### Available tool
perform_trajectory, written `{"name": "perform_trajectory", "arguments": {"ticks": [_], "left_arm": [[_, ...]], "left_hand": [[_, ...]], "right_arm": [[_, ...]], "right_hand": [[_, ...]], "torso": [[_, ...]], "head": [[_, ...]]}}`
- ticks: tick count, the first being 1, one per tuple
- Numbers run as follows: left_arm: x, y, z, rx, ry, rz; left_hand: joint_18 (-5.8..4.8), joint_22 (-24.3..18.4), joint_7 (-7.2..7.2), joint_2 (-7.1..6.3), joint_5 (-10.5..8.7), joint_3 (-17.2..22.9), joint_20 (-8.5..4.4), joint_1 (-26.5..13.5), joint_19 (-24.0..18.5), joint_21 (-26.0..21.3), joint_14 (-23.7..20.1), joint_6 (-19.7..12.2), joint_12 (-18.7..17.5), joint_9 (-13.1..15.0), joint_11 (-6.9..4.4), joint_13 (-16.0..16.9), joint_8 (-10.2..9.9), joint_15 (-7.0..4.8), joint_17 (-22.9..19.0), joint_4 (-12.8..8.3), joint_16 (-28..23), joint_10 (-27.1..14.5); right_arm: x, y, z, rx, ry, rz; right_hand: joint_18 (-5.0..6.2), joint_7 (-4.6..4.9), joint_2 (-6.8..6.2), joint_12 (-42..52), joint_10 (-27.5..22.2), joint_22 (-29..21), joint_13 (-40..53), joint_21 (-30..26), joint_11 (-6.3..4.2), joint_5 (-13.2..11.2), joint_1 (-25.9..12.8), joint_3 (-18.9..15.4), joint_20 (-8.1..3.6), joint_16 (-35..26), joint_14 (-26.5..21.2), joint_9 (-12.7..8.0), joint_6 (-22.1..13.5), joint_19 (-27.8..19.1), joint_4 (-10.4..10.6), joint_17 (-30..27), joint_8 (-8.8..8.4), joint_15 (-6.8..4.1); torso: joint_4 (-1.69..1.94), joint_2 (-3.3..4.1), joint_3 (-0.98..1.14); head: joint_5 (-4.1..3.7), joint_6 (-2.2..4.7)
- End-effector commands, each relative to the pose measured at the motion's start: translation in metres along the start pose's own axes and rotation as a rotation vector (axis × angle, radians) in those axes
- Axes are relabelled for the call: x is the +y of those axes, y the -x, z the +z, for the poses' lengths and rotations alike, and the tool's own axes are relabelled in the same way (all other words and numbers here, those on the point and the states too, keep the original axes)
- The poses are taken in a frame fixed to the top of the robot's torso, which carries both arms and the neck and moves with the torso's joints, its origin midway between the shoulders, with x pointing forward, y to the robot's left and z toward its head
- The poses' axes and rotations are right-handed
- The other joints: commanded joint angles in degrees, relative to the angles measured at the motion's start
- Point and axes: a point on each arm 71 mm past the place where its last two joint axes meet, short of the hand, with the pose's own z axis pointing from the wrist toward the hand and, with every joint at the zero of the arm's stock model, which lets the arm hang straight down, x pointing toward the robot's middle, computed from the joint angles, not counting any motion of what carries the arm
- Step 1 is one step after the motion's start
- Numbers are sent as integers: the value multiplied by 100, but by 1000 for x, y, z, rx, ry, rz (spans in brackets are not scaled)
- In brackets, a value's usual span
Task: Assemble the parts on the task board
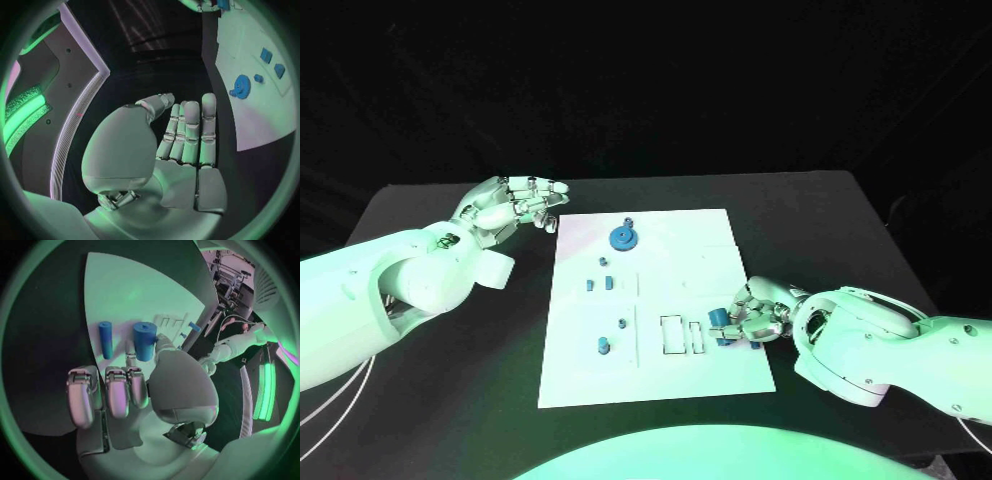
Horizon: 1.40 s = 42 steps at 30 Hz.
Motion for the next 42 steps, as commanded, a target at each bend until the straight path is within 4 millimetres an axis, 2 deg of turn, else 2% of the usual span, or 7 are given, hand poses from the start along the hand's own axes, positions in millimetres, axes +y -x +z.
{"name": "perform_trajectory", "arguments": {"ticks": [1, 9, 12, 22, 42], "left_arm": [[0, -3, 1, 20, -3, -14], [0, -5, 2, 23, -2, -15], [0, -5, 2, 24, -3, -15], [0, -6, 2, 25, -3, -15], [0, -5, 1, 22, -1, -14]], "left_hand": [[92, -8, -2, 70, 23, -9, 2, -8, 33, -30, -12, -20, 38, 6, 5, -6, 22, 7, 3, -27, -22, -32], [92, -8, -3, 76, 26, -5, 1, -8, 34, -30, -11, -20, 40, 7, 5, -6, 25, 6, 5, -26, -21, -35], [92, -8, -3, 76, 26, -5, 1, -8, 34, -30, -11, -20, 40, 7, 5, -6, 25, 6, 5, -26, -21, -35], [92, -8, -3, 76, 26, -5, 1, -8, 34, -30, -11, -20, 40, 7, 5, -6, 25, 6, 5, -26, -21, -35], [92, -8, -3, 76, 26, -5, 1, -8, 34, -30, -11, -20, 40, 7, 5, -6, 25, 6, 5, -26, -21, -35]], "right_arm": [[5, 4, -4, 29, -30, 133], [24, 2, -2, 84, -7, 175], [29, -2, 1, 109, -1, 174], [45, -16, 10, 130, 32, 138], [55, -21, 13, 135, 59, 73]], "right_hand": [[-80, -14, 260, -10, 493, 1510, 1336, 24, -33, 39, 285, 12, -40, 30, 598, 66, 45, 599, 13, 1508, 59, -44], [-80, -14, 258, -18, 491, 1510, 1332, 24, -36, 36, 239, -1, -45, 30, 598, 70, 54, 599, 17, 1508, 63, -48], [-80, -15, 260, -44, 478, 1510, 1311, 24, -36, 29, 217, -6, -47, 30, 598, 71, 56, 599, 18, 1508, 64, -49], [-80, -14, 238, -84, 463, 1510, 1285, 24, -36, -67, 48, -76, -52, 30, 598, 81, 64, 599, 17, 1508, 67, -50], [-80, -17, 98, -113, 456, 1510, 1271, 24, -38, -278, -72, -223, -53, 30, 598, 108, 65, 599, 14, 1508, 82, -51]], "torso": [[3, -1, -1], [5, 4, -7], [13, 5, -9], [6, 5, -8], [6, 1, -7]], "head": [[0, 19], [-8, 27], [9, -17], [55, -31], [115, -50]]}}
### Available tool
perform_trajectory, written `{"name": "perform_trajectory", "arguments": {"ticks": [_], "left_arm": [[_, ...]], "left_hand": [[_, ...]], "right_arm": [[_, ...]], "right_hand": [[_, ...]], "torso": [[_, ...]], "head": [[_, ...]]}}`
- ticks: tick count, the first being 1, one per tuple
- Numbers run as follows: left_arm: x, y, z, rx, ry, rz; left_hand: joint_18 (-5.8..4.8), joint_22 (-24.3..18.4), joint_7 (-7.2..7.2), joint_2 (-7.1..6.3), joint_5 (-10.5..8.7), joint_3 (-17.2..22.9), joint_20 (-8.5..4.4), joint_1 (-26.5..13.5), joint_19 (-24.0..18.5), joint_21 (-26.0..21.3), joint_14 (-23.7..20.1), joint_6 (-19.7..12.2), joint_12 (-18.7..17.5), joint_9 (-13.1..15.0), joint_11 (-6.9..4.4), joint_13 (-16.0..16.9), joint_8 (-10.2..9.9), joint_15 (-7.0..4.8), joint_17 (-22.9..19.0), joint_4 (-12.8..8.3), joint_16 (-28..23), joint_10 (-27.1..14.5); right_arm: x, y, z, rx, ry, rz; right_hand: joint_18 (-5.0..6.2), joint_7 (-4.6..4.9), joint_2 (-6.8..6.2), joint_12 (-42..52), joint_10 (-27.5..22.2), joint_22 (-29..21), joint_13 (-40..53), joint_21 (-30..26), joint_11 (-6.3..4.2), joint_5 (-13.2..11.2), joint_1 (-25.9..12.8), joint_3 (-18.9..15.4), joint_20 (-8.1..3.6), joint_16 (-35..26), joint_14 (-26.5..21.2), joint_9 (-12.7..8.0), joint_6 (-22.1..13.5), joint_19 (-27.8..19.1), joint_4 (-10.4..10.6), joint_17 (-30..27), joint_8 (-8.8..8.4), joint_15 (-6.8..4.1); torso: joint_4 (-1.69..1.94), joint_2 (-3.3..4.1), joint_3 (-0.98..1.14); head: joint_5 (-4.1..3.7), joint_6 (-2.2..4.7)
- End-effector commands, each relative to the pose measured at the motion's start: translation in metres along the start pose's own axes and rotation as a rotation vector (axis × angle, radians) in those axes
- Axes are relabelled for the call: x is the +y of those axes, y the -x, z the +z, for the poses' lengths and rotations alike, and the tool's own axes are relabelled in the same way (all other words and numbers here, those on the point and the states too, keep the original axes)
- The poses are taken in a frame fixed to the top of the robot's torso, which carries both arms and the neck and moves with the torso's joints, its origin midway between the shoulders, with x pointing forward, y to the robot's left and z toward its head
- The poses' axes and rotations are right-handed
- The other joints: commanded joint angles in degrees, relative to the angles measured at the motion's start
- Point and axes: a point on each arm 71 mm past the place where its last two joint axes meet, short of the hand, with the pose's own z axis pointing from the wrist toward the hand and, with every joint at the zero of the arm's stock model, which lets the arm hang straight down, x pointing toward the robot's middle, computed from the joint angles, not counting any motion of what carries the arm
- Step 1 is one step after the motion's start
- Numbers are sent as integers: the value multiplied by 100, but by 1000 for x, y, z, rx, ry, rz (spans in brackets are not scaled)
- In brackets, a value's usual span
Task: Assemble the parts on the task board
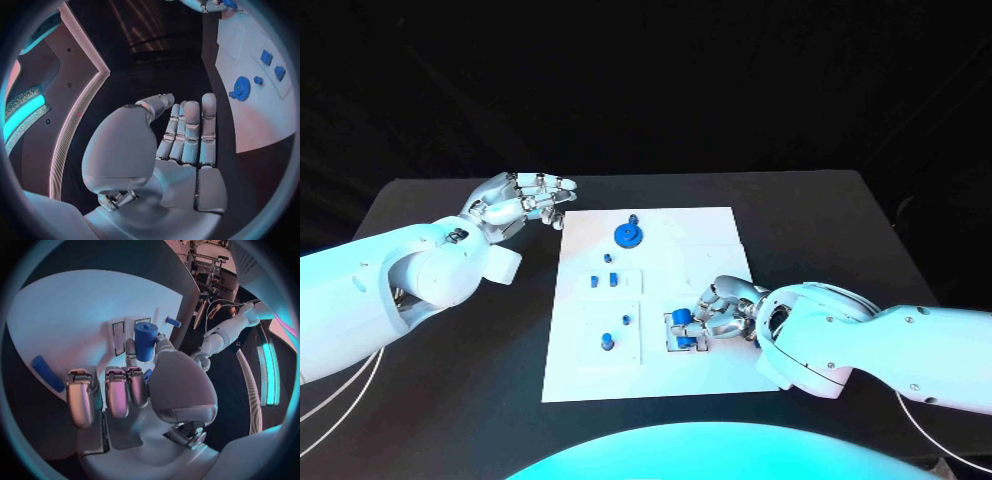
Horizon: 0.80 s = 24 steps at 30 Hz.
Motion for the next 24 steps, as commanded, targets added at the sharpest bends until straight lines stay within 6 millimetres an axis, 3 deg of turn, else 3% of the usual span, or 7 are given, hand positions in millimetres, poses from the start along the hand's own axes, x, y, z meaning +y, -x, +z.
{"name": "perform_trajectory", "arguments": {"ticks": [1, 13, 16, 19, 22, 24], "left_arm": [[-1, -2, 0, 14, -5, -11], [-1, -2, 0, 13, -5, -11], [-1, -2, 0, 13, -5, -11], [-1, -2, 0, 13, -5, -11], [-1, -2, 0, 13, -4, -11], [-1, -2, 0, 13, -4, -11]], "left_hand": [[93, -9, -3, 53, 26, -5, 1, 15, 34, -30, -11, -21, 40, 9, 5, -8, 25, 6, 4, -26, -21, -35], [93, -11, -4, 58, 30, 2, 0, 17, 36, -30, -10, -25, 48, 11, 4, -10, 35, 5, 6, -31, -18, -46], [93, -11, -4, 58, 30, 2, 0, 17, 36, -30, -10, -25, 48, 11, 4, -10, 35, 5, 6, -31, -18, -46], [93, -11, -4, 58, 30, 2, 0, 17, 36, -30, -10, -25, 48, 11, 4, -10, 35, 5, 6, -31, -18, -46], [93, -12, -3, 60, 30, 4, 0, 13, 36, -30, -12, -28, 51, 11, 5, -11, 38, 5, -1, -29, -19, -49], [93, -12, -3, 60, 30, 4, 0, 13, 36, -30, -12, -28, 51, 11, 5, -11, 38, 5, -1, -29, -19, -49]], "right_arm": [[0, -2, 0, 13, 4, -49], [1, 0, 1, -6, 8, -67], [1, 0, 1, -17, 10, -67], [2, 1, 2, -23, 13, -66], [2, 1, 2, -29, 15, -63], [2, 1, 3, -33, 17, -61]], "right_hand": [[-81, -14, -32, -37, 455, 1507, 1272, 25, -41, -51, -28, -39, -55, 30, 598, -1, 67, 600, -4, 1505, 19, -53], [-81, -10, -68, -70, 442, 1507, 1253, 25, -37, -162, -139, -128, -52, 30, 598, 16, 64, 600, 6, 1505, 30, -51], [-81, -7, -112, -89, 437, 1507, 1246, 25, -34, -527, -307, -248, -48, 30, 598, 48, 51, 600, 8, 1505, 51, -48], [-81, 2, -257, -106, 431, 1507, 1242, 25, -25, -860, -476, -317, -43, 30, 598, 72, 24, 600, 18, 1505, 59, -41], [-81, 11, -413, -147, 413, 1507, 1220, 25, -17, -1122, -649, -359, -38, 27, 596, 90, -6, 600, 24, 1494, 65, -35], [-81, 16, -447, -164, 406, 1507, 1212, 25, -13, -1210, -713, -413, -35, 23, 594, 97, -21, 600, 25, 1484, 65, -31]], "torso": [[-2, -1, -1], [-1, 1, 0], [-2, 0, 0], [0, 1, 2], [-1, 2, 3], [-4, 2, 2]], "head": [[14, -6], [25, 2], [27, 4], [30, 2], [31, 8], [32, 10]]}}
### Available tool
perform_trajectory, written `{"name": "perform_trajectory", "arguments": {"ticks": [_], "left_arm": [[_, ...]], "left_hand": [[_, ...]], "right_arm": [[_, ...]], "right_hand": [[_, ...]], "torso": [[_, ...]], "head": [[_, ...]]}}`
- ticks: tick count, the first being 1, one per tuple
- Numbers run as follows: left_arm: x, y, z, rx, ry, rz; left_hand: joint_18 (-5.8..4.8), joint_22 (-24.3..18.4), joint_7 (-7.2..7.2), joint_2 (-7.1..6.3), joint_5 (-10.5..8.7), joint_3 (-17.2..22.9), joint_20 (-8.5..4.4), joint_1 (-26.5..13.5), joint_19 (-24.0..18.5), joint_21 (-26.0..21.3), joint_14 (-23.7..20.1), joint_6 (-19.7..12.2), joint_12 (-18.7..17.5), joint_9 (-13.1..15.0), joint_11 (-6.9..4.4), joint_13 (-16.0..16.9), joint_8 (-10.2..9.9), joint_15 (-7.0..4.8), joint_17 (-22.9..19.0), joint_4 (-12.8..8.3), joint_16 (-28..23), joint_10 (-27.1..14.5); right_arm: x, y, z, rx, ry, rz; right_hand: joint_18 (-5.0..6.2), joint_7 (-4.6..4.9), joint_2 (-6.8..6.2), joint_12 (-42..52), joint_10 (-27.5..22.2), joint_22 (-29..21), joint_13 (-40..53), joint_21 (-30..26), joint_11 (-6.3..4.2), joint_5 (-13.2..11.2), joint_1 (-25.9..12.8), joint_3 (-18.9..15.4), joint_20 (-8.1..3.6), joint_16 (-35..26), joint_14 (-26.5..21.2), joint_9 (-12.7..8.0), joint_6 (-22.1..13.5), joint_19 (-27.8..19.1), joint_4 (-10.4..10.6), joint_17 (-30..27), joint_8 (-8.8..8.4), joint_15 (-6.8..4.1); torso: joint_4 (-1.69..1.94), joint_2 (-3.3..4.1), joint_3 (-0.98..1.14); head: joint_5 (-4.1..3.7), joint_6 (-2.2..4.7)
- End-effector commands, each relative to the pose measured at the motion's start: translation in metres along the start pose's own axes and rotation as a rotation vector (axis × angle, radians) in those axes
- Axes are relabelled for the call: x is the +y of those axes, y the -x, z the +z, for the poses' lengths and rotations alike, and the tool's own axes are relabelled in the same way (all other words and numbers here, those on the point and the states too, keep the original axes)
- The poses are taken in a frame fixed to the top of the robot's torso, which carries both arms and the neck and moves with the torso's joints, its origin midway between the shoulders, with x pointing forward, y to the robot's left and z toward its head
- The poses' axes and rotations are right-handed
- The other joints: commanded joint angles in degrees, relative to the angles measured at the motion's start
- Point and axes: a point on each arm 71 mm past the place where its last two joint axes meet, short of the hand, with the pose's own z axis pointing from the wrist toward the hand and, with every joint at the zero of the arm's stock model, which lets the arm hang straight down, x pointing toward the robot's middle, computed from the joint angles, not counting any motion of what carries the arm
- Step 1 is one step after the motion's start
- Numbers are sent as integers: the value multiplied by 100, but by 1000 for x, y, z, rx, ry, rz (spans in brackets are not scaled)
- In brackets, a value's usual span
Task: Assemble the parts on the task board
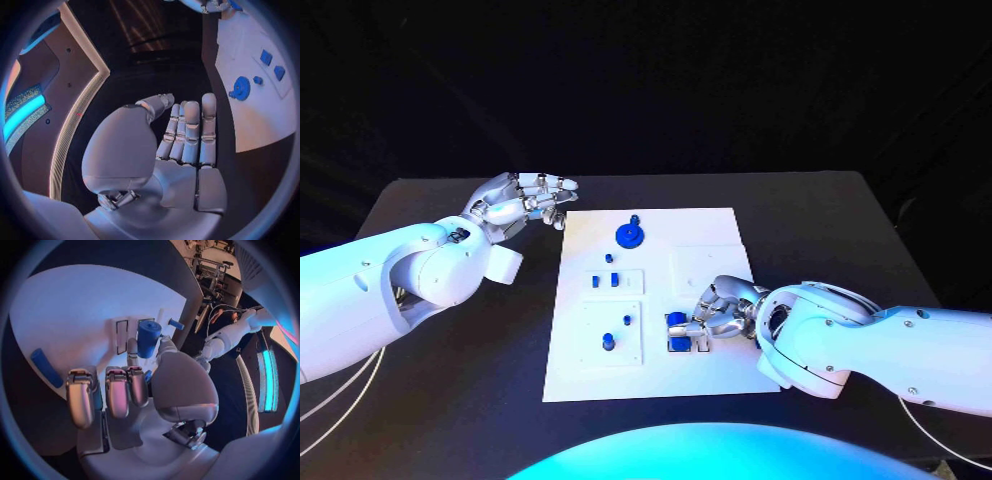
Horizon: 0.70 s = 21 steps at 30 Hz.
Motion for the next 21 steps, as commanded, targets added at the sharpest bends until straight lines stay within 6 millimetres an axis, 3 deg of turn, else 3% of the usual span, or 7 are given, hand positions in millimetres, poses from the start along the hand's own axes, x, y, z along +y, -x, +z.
{"name": "perform_trajectory", "arguments": {"ticks": [1, 7, 11, 16, 19, 21], "left_arm": [[-1, -2, 0, 13, -6, -11], [-1, -2, 0, 14, -4, -11], [-1, -2, 0, 14, -3, -11], [-1, -2, 0, 13, -2, -11], [-1, -1, -1, 12, -2, -11], [-1, -1, -1, 11, -2, -10]], "left_hand": [[93, -6, -3, 60, 30, 4, 0, 13, 36, -30, -12, -28, 22, 6, 5, -6, 38, 5, -1, -29, -20, -49], [93, -6, -2, 63, 31, 5, 1, 10, 37, -30, -7, -31, 25, 6, 5, -7, 40, 6, 10, -27, -16, -50], [93, -6, -2, 63, 31, 5, 1, 10, 37, -30, -7, -31, 25, 6, 5, -7, 40, 6, 10, -27, -16, -50], [93, -6, -2, 63, 31, 5, 1, 10, 37, -30, -7, -31, 25, 6, 5, -7, 40, 6, 10, -27, -16, -50], [93, -6, -2, 63, 31, 5, 1, 10, 37, -30, -7, -31, 25, 6, 5, -7, 40, 6, 10, -27, -16, -50], [93, -6, -2, 63, 31, 5, 1, 10, 37, -30, -7, -31, 25, 6, 5, -7, 40, 6, 10, -27, -16, -50]], "right_arm": [[1, 1, 0, -19, 9, -10], [1, 1, 1, -27, 13, -7], [1, 2, 0, -30, 16, -8], [1, 4, -2, -47, 38, -17], [2, 4, -4, -45, 64, -26], [2, 4, -5, -37, 77, -33]], "right_hand": [[-81, 30, -67, -54, 399, 1509, 1204, 25, -11, -147, -123, -93, -33, 19, 592, 13, -41, 599, 3, 1477, -23, -30], [-81, 40, -199, -136, 362, 1509, 1155, 25, -2, -190, -224, -181, -29, 2, 582, 22, -78, 599, 6, 1432, -28, -23], [-81, 41, -202, -138, 361, 1509, 1155, 25, -1, -187, -217, -180, -28, 3, 583, 22, -82, 599, 4, 1434, -29, -23], [-81, 44, -47, -127, 369, 1509, 1169, 25, 2, -141, 16, -76, -21, 6, 584, 35, -89, 599, -7, 1442, -18, -17], [-81, 35, 76, -119, 377, 1509, 1180, 25, -4, 90, 476, 35, -24, 8, 586, 44, -85, 599, -31, 1448, -4, -22], [-81, 31, 43, -114, 381, 1509, 1185, 25, -9, 28, 631, 83, -26, 14, 589, 48, -72, 599, -26, 1465, 5, -26]], "torso": [[-1, 2, 1], [-2, 2, -2], [-2, 0, -1], [-1, 1, 1], [-1, 0, 3], [-3, 3, 4]], "head": [[1, 5], [2, -2], [1, -4], [1, 0], [-1, 5], [2, 3]]}}
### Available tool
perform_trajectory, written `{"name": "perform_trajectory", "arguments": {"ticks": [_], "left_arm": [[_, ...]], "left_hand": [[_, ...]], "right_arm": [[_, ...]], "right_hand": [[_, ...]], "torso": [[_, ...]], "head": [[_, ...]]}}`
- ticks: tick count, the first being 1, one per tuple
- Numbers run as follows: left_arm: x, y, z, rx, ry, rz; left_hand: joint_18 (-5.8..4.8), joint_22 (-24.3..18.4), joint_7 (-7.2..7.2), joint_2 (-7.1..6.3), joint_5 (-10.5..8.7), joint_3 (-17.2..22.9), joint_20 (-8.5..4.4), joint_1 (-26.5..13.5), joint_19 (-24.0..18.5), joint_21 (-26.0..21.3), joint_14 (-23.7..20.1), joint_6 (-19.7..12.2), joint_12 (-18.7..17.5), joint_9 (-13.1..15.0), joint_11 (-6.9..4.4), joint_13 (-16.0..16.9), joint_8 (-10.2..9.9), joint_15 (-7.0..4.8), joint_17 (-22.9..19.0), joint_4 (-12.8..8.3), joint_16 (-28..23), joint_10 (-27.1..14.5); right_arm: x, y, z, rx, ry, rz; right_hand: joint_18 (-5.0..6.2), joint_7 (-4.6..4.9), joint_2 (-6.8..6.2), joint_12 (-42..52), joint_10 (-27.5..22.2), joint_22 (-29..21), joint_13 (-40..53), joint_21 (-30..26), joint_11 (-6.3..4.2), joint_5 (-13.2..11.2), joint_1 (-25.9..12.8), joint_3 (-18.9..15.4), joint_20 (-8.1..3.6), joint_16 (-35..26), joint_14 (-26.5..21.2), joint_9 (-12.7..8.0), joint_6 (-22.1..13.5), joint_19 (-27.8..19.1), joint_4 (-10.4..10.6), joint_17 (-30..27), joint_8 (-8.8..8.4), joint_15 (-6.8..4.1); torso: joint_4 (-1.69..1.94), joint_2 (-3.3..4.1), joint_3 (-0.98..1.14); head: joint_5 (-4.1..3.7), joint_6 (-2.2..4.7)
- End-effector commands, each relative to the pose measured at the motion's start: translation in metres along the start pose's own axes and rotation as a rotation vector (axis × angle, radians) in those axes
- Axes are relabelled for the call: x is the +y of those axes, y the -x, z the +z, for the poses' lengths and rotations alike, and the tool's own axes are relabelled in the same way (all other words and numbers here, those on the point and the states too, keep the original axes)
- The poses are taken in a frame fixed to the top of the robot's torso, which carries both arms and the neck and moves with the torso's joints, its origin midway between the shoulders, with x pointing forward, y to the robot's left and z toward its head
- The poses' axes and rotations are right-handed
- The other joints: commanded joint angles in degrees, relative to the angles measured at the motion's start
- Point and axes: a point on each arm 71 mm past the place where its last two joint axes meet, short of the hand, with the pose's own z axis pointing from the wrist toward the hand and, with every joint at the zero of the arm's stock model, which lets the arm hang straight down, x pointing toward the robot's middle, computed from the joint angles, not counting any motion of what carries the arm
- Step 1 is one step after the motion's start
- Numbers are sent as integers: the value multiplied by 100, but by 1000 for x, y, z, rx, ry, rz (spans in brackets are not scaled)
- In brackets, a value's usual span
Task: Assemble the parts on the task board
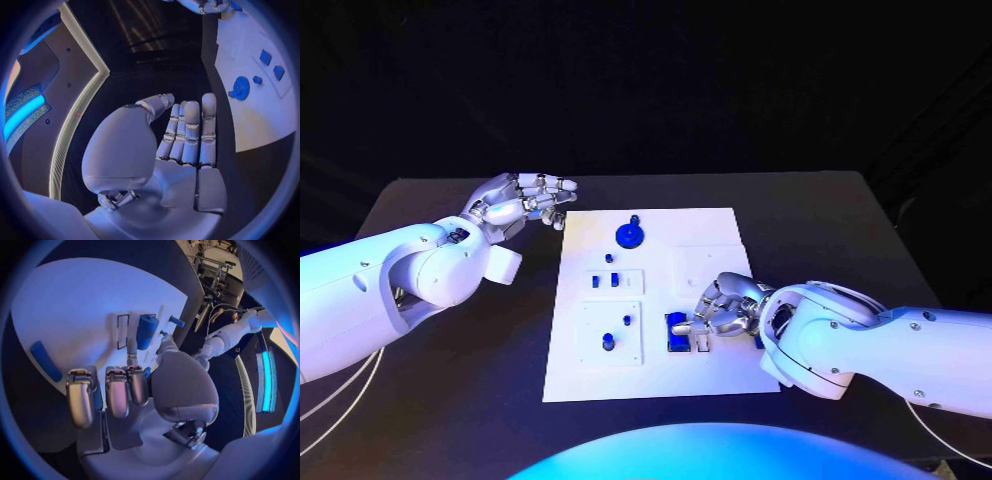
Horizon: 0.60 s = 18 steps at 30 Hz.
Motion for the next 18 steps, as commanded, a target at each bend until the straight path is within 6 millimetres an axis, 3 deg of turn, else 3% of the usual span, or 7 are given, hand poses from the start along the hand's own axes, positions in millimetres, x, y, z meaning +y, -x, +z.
{"name": "perform_trajectory", "arguments": {"ticks": [1, 11, 18], "left_arm": [[-1, -2, 0, 12, -5, -10], [-1, -1, 0, 11, -5, -10], [-1, -1, -1, 10, -5, -10]], "left_hand": [[92, -7, -2, 63, 31, 5, 0, 10, 37, -30, -7, -30, 25, 7, 5, -8, 40, 6, 5, -27, -16, -50], [93, -8, -3, 68, 31, 10, 0, 11, 39, -29, -8, -36, 29, 7, 5, -9, 43, 6, -1, -28, -16, -56], [93, -8, -3, 68, 31, 10, 0, 11, 39, -29, -8, -36, 29, 7, 5, -9, 43, 6, -1, -28, -16, -56]], "right_arm": [[5, -1, -3, 4, 68, -31], [3, -4, -6, 53, 81, -71], [2, -6, -6, 56, 74, -76]], "right_hand": [[-81, -29, -45, 10, 385, 1510, 1190, 25, -14, -53, 256, 108, -29, 18, 591, 9, -5, 599, -4, 1476, 13, -30], [-81, -55, -140, 47, 407, 1510, 1218, 25, -35, -30, 577, 218, -41, 31, 598, 17, 72, 599, -11, 1508, 51, -45], [-81, -61, -137, 50, 409, 1510, 1221, 25, -41, -13, 612, 235, -45, 31, 598, 19, 91, 599, -8, 1508, 61, -50]], "torso": [[-3, 3, 2], [-2, 0, 0], [4, -1, 0]], "head": [[1, 2], [-10, -2], [-16, -8]]}}
